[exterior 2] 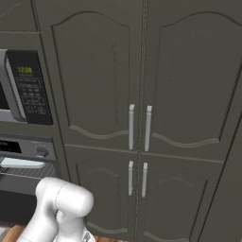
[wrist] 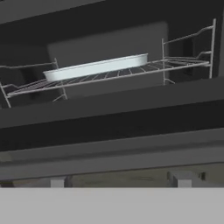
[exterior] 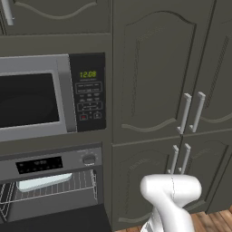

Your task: Take the baked cake out of the oven and place it on the plate for cooling. Then close the oven door.

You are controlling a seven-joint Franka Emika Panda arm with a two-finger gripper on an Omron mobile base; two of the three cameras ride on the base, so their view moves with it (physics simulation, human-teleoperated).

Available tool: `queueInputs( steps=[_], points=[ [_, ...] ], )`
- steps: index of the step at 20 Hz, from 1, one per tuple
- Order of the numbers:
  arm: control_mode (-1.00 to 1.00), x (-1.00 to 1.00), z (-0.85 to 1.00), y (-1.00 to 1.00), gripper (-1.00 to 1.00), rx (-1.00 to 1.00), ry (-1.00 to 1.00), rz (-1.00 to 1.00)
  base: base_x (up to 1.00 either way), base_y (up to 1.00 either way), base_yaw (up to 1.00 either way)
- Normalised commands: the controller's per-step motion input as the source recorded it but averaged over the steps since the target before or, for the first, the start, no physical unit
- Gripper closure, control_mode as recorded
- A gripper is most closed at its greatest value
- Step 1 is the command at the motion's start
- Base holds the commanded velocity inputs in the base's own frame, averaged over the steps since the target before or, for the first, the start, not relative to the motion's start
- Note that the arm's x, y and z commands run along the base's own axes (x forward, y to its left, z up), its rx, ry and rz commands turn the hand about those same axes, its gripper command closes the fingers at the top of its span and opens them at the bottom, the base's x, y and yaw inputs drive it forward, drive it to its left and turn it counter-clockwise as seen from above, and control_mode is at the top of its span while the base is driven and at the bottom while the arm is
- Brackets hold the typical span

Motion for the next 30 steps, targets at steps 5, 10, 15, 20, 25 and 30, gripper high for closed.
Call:
queueInputs(
  steps=[5,10,15,20,25,30],
  points=[
    [-1.0,0.55,0.2,0.13,-1.0,0.08,-0.08,0.0,0.0,0.0,0.0],
    [-1.0,0.58,0.2,0.14,-1.0,0.06,-0.08,0.0,0.0,0.0,0.0],
    [-1.0,0.61,0.18,0.12,-1.0,0.05,-0.06,0.0,0.0,0.0,0.0],
    [-1.0,0.65,0.16,0.1,-1.0,0.05,-0.04,0.0,0.0,0.0,0.0],
    [-1.0,0.7,0.11,0.13,-1.0,0.02,-0.03,0.0,0.0,0.0,0.0],
    [-1.0,0.72,0.07,0.17,-1.0,0.01,-0.06,-0.03,0.0,0.0,0.0]
  ],
)
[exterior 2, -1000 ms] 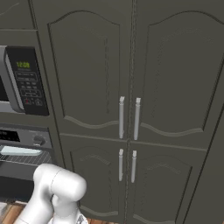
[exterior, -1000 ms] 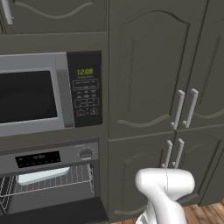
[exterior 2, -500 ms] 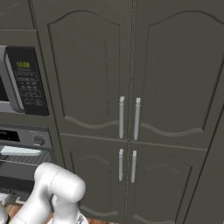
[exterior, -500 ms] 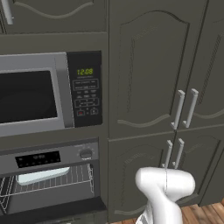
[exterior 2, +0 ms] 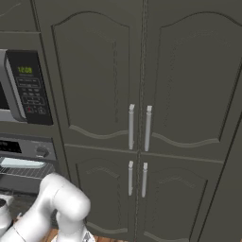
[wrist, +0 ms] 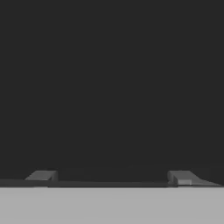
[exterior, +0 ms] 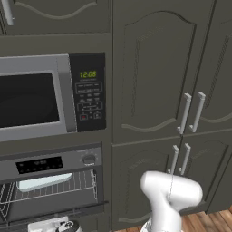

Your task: Take the baked cake out of the oven and place it on the plate for cooling. Then close the oven door.

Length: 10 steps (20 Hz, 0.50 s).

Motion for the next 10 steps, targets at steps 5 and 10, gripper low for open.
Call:
queueInputs(
  steps=[5,10],
  points=[
    [-1.0,0.76,0.03,0.18,-1.0,0.0,-0.03,-0.05,0.0,0.0,0.0],
    [-1.0,0.71,-0.1,0.15,-1.0,-0.02,0.0,-0.06,0.0,0.0,0.0]
  ],
)
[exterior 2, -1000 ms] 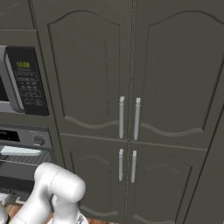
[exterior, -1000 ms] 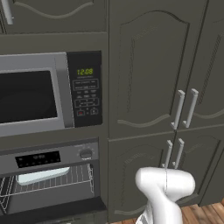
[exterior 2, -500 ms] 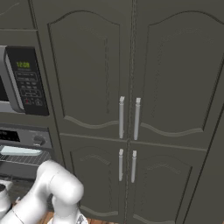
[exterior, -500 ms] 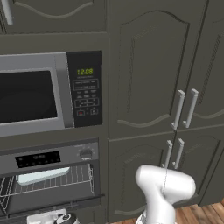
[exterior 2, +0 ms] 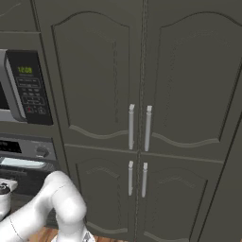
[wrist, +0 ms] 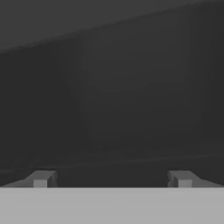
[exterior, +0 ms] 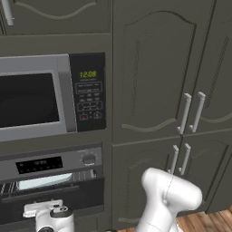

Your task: Take the baked cake out of the oven and place it on the plate for cooling. Then close the oven door.

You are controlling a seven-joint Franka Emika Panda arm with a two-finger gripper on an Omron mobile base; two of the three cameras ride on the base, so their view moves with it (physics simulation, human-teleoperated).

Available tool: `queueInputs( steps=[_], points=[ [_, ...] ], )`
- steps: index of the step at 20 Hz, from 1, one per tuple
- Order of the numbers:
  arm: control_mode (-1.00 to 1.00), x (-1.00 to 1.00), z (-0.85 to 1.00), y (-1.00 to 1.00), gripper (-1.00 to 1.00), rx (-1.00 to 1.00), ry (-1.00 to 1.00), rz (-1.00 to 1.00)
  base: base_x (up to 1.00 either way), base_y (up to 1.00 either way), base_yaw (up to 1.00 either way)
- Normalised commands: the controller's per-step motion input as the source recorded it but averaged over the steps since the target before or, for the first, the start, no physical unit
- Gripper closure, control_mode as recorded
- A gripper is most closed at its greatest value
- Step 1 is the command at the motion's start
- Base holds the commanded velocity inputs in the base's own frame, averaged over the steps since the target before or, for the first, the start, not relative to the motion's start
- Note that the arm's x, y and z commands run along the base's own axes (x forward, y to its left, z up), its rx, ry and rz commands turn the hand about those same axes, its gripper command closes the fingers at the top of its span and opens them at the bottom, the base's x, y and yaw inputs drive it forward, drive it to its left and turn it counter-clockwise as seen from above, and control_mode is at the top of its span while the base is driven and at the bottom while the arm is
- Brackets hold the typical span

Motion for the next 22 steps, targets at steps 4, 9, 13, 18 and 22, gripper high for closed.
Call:
queueInputs(
  steps=[4,9,13,18,22],
  points=[
    [-1.0,0.64,-0.3,0.11,-1.0,-0.11,0.02,-0.05,0.0,0.0,0.0],
    [-1.0,0.58,-0.38,0.15,-1.0,-0.18,0.06,-0.05,0.0,0.0,0.0],
    [-1.0,0.38,-0.29,0.15,-1.0,-0.16,0.0,-0.05,0.0,0.0,0.0],
    [-1.0,0.05,-0.28,0.09,-1.0,-0.12,0.02,-0.01,0.0,0.0,0.0],
    [-1.0,-0.09,-0.22,0.0,-1.0,-0.1,0.01,0.0,0.0,0.0,0.0]
  ],
)
